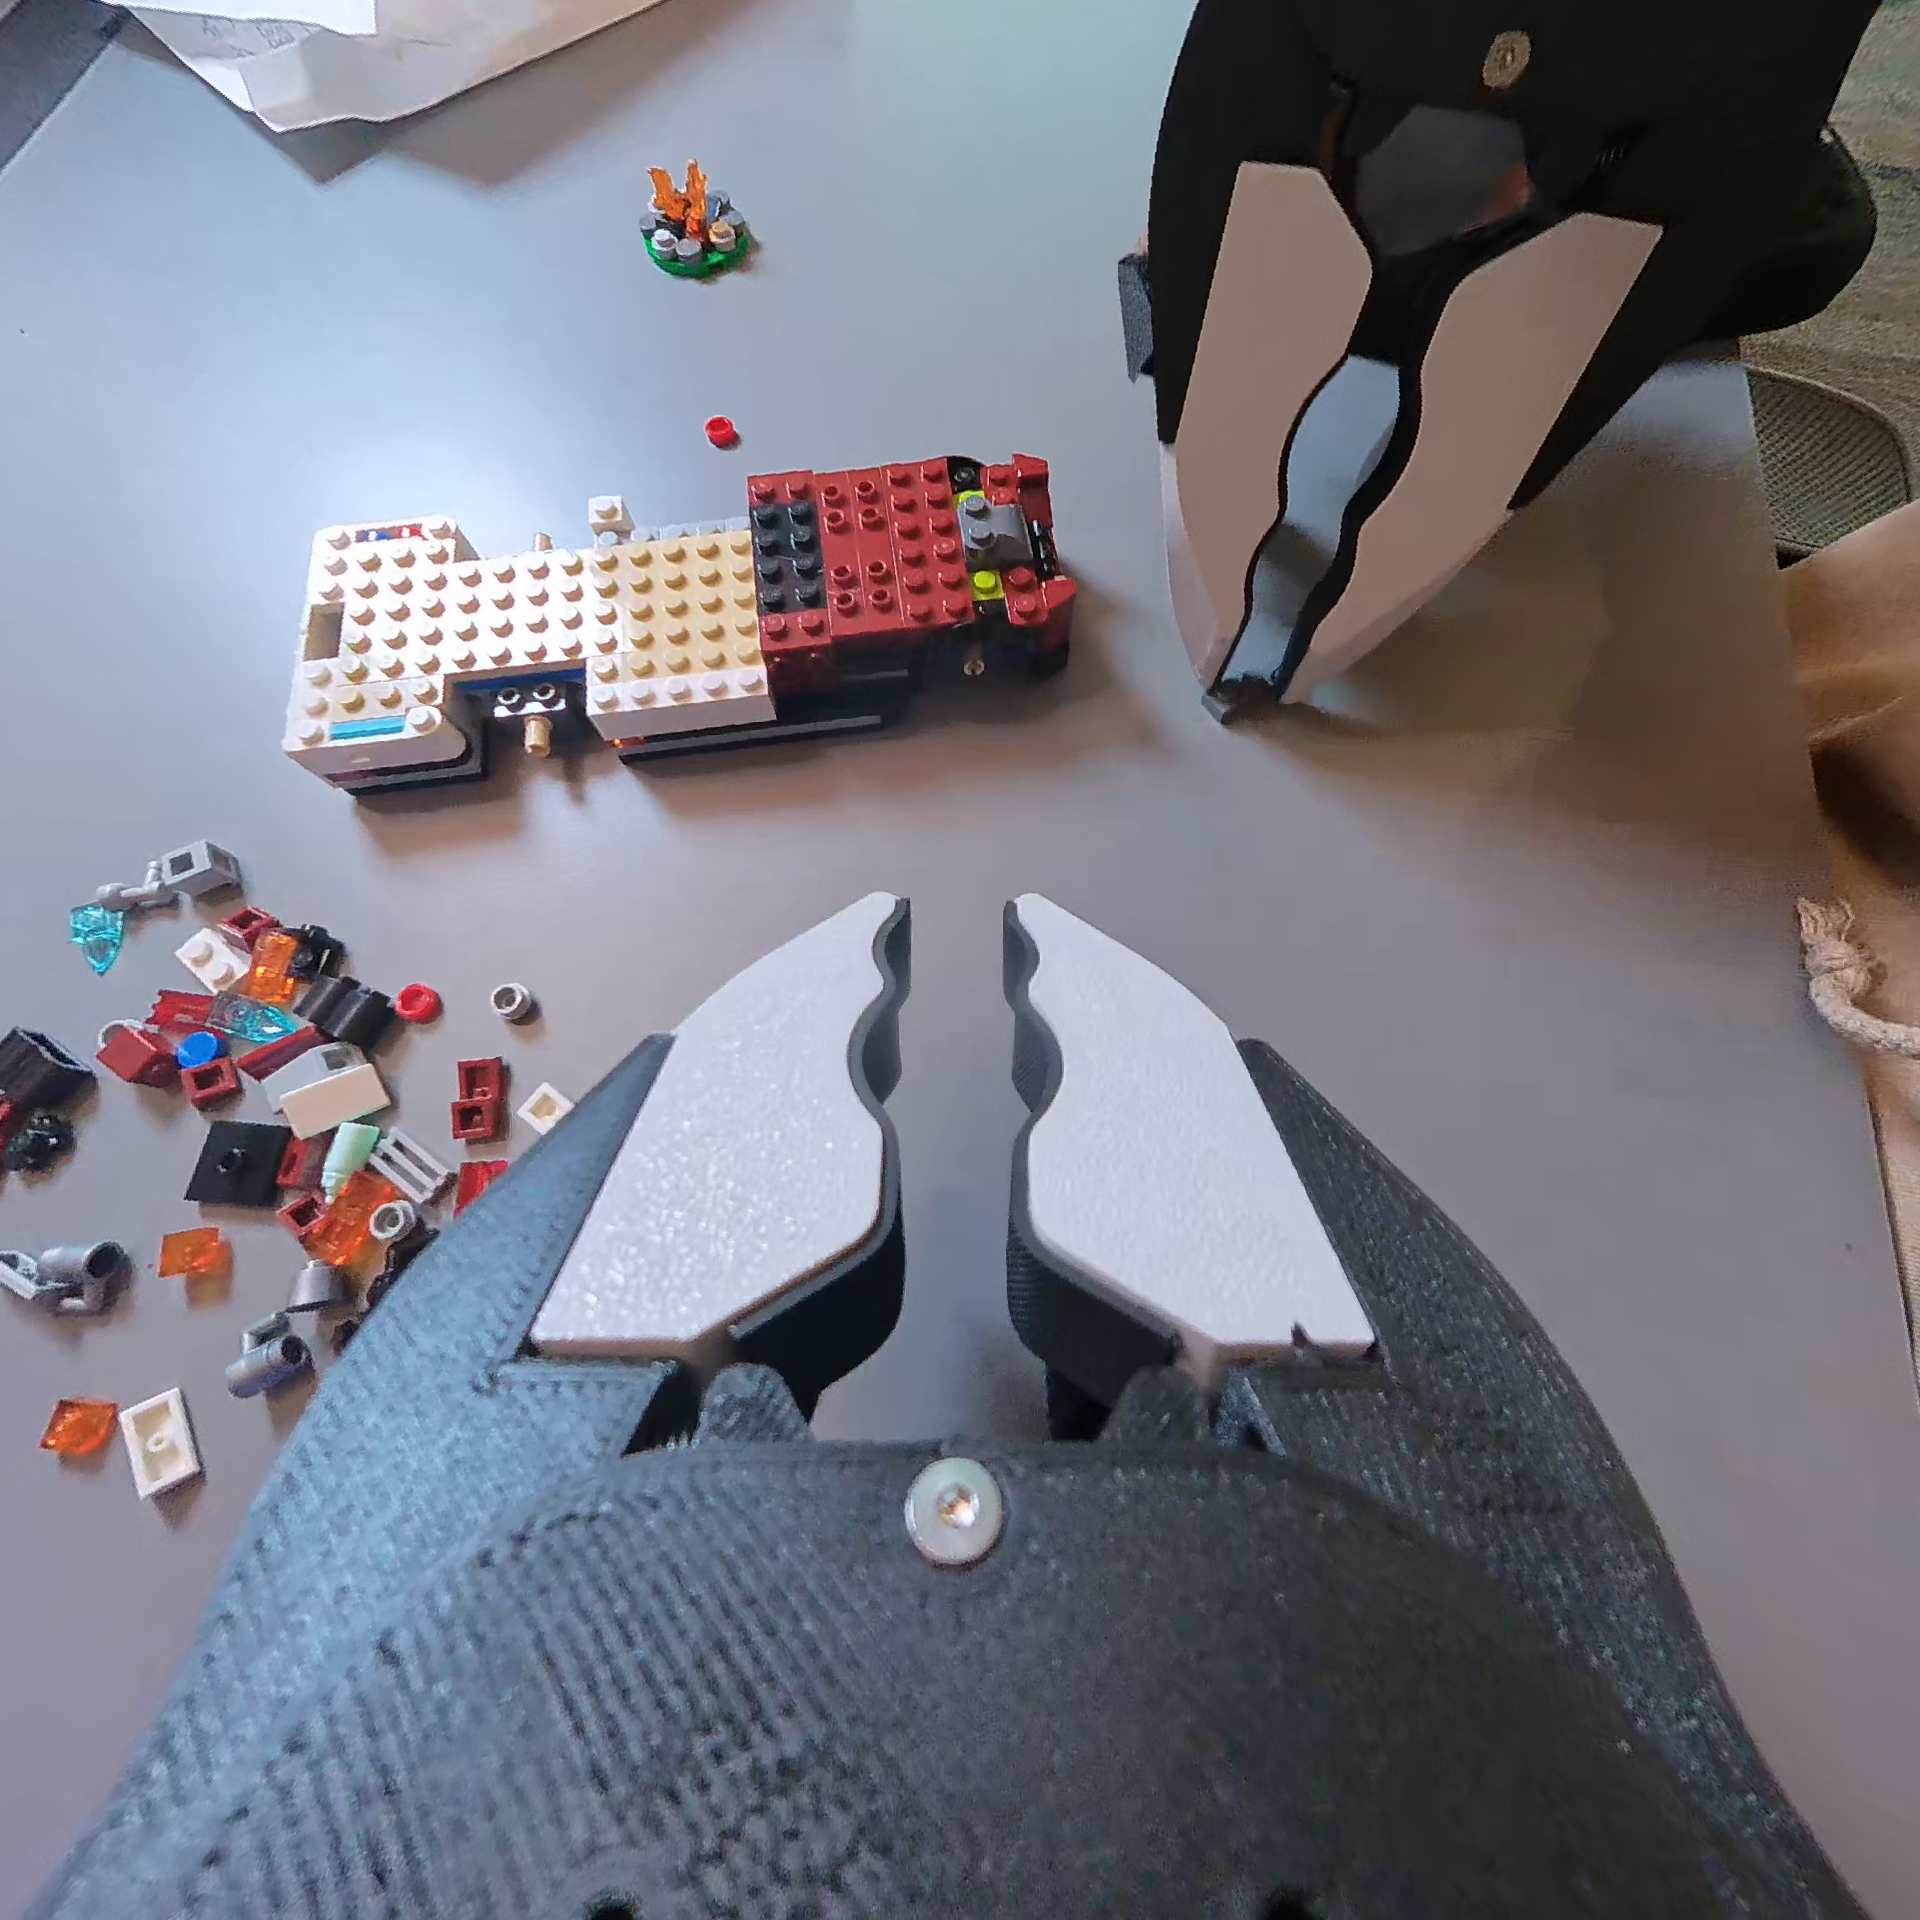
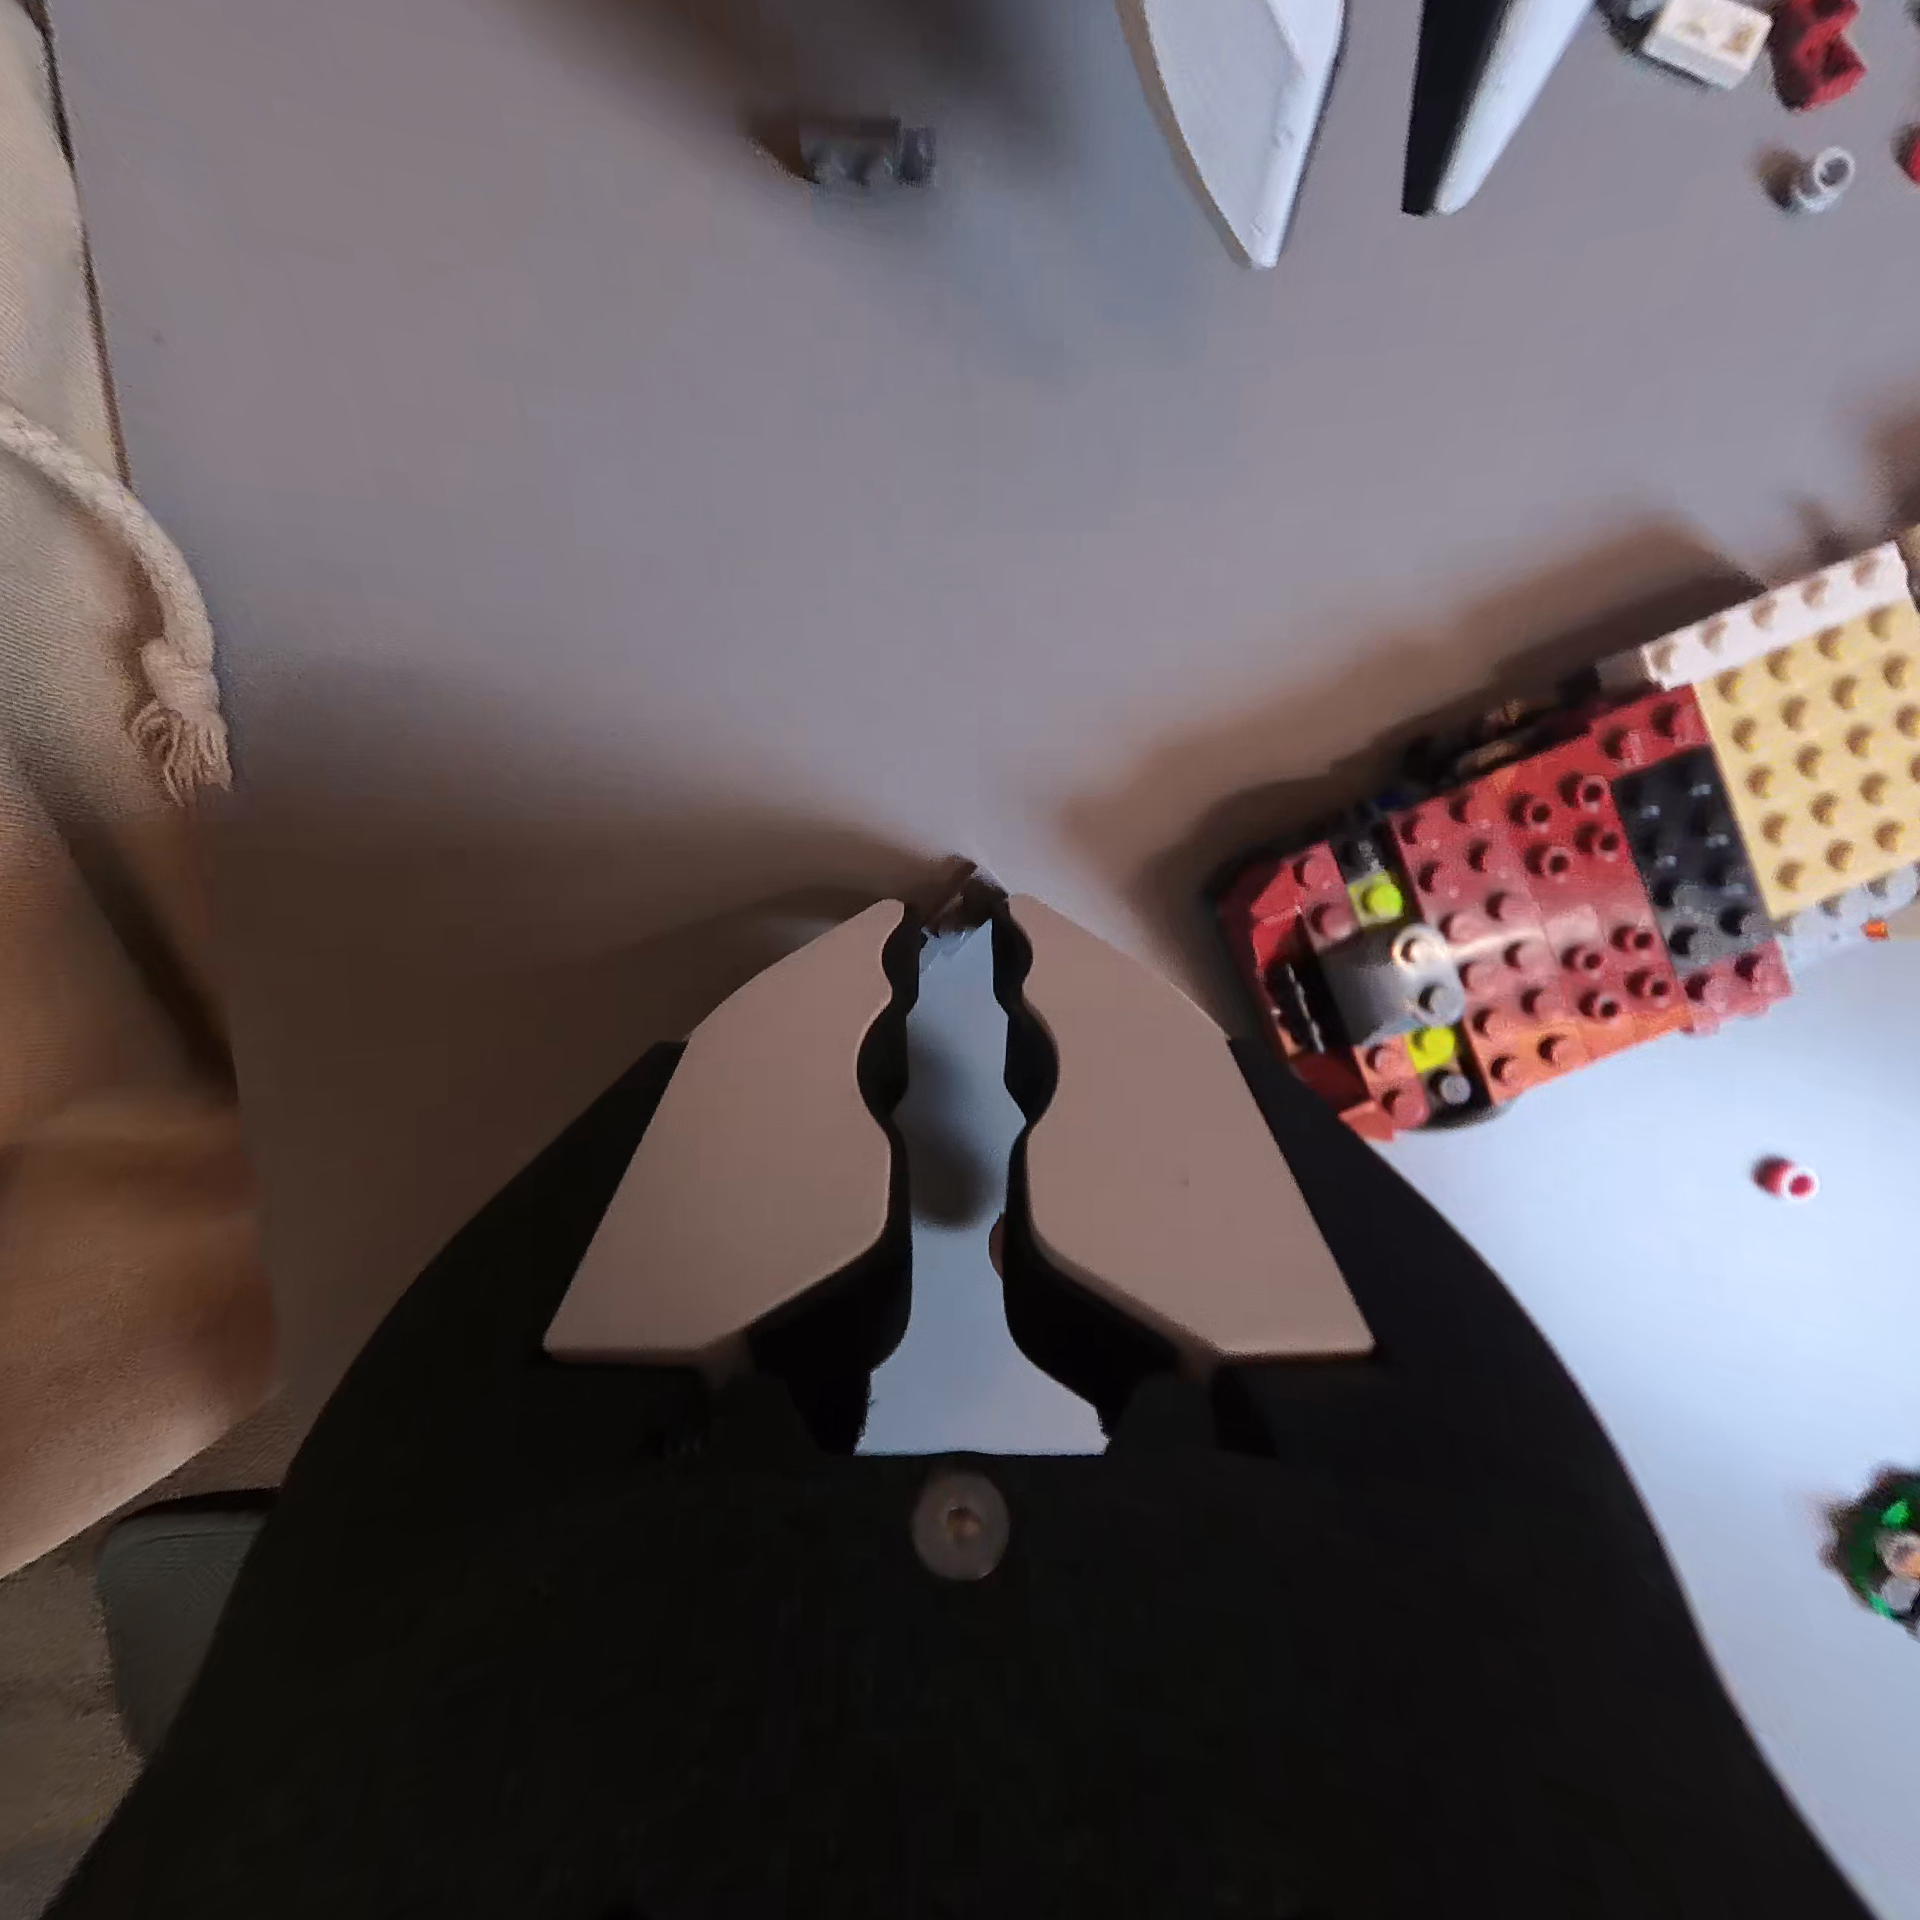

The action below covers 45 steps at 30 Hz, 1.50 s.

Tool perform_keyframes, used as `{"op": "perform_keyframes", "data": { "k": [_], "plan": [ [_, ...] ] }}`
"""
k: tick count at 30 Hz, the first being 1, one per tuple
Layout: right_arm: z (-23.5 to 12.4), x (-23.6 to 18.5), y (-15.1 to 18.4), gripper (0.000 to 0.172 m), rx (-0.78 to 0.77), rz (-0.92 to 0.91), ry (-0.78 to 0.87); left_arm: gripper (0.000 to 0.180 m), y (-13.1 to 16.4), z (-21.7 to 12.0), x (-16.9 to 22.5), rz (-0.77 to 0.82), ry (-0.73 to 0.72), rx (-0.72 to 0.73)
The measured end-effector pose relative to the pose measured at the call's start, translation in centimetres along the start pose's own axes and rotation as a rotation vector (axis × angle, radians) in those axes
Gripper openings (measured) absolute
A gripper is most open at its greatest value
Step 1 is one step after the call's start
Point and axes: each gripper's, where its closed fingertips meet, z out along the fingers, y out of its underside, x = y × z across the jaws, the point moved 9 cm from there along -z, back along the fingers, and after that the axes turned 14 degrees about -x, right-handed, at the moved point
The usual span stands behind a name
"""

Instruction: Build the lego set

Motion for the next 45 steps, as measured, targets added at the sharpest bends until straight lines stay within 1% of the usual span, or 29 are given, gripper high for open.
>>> {"op": "perform_keyframes", "data": {
  "k": [3, 5, 8, 13, 17, 20, 28, 31, 39, 45],
  "plan": [
    [-0.3, 0.3, 1.3, 0.013, 0.005, 0.067, 0.018, 0.017, 0.0, 0.1, 0.2, 0.007, 0.002, -0.003],
    [-0.5, 0.6, 2.1, 0.009, 0.024, 0.124, 0.017, 0.017, -0.1, 0.2, 0.2, 0.006, 0.004, 0.000],
    [-1.7, 1.4, 2.9, 0.009, 0.099, 0.213, 0.030, 0.017, -0.1, 0.4, 0.3, 0.007, 0.007, 0.001],
    [-3.7, 3.8, 3.0, 0.008, 0.212, 0.367, 0.111, 0.017, -0.1, 0.8, 0.6, 0.010, 0.021, -0.003],
    [-3.6, 5.4, 2.8, 0.008, 0.204, 0.475, 0.129, 0.017, -0.1, 1.2, 0.8, 0.013, 0.036, -0.009],
    [-3.2, 5.7, 2.7, 0.008, 0.155, 0.493, 0.096, 0.017, 0.0, 1.2, 0.9, 0.012, 0.045, -0.009],
    [-2.9, 5.5, 2.3, 0.009, 0.091, 0.522, 0.038, 0.017, -0.1, 1.1, 1.1, 0.020, 0.064, 0.000],
    [-2.8, 5.5, 2.1, 0.009, 0.085, 0.531, 0.028, 0.017, -0.2, 1.1, 1.4, 0.030, 0.069, -0.001],
    [-2.9, 5.5, 1.9, 0.017, 0.104, 0.542, -0.008, 0.016, -0.2, 1.0, 1.5, 0.036, 0.071, 0.001],
    [-3.1, 5.4, 2.2, 0.015, 0.118, 0.503, 0.012, 0.016, -0.1, 1.3, 1.5, 0.037, 0.075, -0.007]
  ]
}}
